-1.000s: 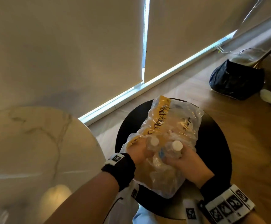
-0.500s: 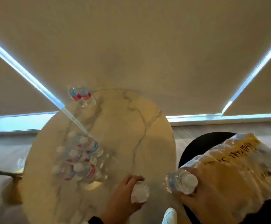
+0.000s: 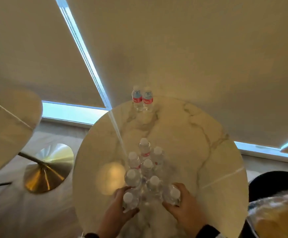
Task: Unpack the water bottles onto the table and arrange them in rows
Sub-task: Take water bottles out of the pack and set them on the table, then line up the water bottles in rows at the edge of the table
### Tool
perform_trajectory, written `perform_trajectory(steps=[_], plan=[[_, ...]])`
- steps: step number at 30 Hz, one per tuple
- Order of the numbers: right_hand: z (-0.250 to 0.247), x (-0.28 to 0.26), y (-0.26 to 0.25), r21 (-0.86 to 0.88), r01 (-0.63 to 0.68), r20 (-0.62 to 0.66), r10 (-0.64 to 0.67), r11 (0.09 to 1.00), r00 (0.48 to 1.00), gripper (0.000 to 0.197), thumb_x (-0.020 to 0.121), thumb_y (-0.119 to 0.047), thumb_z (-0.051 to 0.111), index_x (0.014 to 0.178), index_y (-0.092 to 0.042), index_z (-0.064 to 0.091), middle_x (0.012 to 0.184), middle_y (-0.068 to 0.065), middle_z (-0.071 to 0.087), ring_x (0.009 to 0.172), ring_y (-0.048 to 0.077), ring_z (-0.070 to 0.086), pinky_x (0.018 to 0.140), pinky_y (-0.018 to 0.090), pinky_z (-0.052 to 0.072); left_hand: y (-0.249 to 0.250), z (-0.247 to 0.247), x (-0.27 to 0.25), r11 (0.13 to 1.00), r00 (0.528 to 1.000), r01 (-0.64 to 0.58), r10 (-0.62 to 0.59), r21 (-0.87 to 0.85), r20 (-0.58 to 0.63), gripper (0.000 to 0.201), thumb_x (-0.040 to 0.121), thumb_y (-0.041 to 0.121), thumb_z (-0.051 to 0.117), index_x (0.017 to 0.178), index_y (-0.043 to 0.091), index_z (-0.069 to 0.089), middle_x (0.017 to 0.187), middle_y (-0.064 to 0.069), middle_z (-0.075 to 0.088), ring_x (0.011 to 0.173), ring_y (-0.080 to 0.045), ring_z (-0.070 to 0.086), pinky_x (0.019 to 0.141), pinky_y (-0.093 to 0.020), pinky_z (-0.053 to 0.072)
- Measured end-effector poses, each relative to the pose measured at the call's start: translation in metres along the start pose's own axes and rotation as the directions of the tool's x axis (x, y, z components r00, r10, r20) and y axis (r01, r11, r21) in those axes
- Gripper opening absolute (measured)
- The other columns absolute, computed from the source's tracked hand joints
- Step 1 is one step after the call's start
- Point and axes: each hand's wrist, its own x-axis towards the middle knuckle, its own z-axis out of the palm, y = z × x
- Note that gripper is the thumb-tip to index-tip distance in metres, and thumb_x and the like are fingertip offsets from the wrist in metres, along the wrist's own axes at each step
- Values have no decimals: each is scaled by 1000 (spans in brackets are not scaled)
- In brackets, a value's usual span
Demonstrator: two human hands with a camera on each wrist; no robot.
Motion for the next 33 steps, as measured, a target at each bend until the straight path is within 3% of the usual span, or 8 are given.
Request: perform_trajectory(steps=[5, 7, 9, 13, 18, 22, 26, 33], plan=[[3, -5, -8, -107, -96, 96, 107, 990, 990, 85, 58, -41, 79, 130, -48, 35, 132, -6, 50, 112, 10, 59, 86, 23, 55, -32, -23, 12, 996, 965, -24, 0, 89, 261, 84, 64, 54, 70, 140, 57, 35, 122, 40, 30, 122, -11, 53, 94, -9, 48], [-11, -7, -14, -176, -112, 119, 134, 978, 984, 87, 61, -36, 74, 120, -72, 21, 133, -7, 47, 114, 15, 60, 94, 28, 51, -43, -52, 16, 991, 969, -57, 26, 122, 244, 65, 65, 62, 47, 121, 82, 20, 117, 54, 34, 115, -6, 59, 95, -18, 52], [-34, -6, -27, -222, -134, 39, 147, 966, 988, 81, 74, -23, 73, 106, -81, 26, 124, -7, 57, 101, 15, 66, 92, 28, 52, -39, -87, 28, 990, 989, -72, 56, 121, 135, 41, 75, 59, 48, 106, 83, 37, 115, 48, 45, 100, 5, 62, 86, -20, 57], [-74, 19, -87, -272, -14, -76, -7, 962, 997, 37, 86, -29, 69, 110, -54, 53, 110, -16, 67, 92, 5, 66, 85, 26, 55, 25, -137, 91, 965, 977, -210, 213, 155, -2, 23, 94, 25, 64, 114, 37, 66, 109, 20, 66, 97, 8, 64, 84, -19, 58], [-75, 89, -146, -515, 148, 193, -55, 844, 980, 47, 78, -66, 61, 118, -43, 51, 94, -15, 57, 80, 3, 55, 69, 21, 43, 117, -129, 173, 858, 877, -440, 347, 265, 332, 43, 89, 56, 60, 130, 47, 52, 123, 18, 56, 101, -2, 61, 88, -24, 55], [-60, 120, -158, -640, 241, 303, -48, 730, 952, 44, 83, -61, 58, 109, -28, 46, 76, -11, 47, 76, 18, 50, 65, 30, 36, 144, -103, 206, 719, 768, -548, 231, 427, 597, 47, 84, 57, 66, 125, 39, 53, 121, 6, 51, 94, -15, 61, 85, -34, 56], [-73, 140, -146, -608, 193, 210, -79, 770, 975, 26, 91, -45, 53, 108, -26, 48, 97, -2, 59, 90, 22, 60, 71, 30, 39, 145, -90, 233, 755, 761, -549, 272, 359, 589, 32, 88, 38, 68, 116, 31, 57, 117, 6, 49, 91, -15, 58, 86, -34, 57], [-136, 229, -137, -661, 100, 34, -103, 744, 994, 22, 89, -26, 61, 110, -22, 58, 97, 7, 58, 89, 33, 61, 72, 38, 46, 183, -75, 330, 791, 793, -545, 377, 280, 479, 32, 88, 22, 72, 119, 19, 67, 120, -5, 58, 107, -23, 60, 95, -30, 48]])
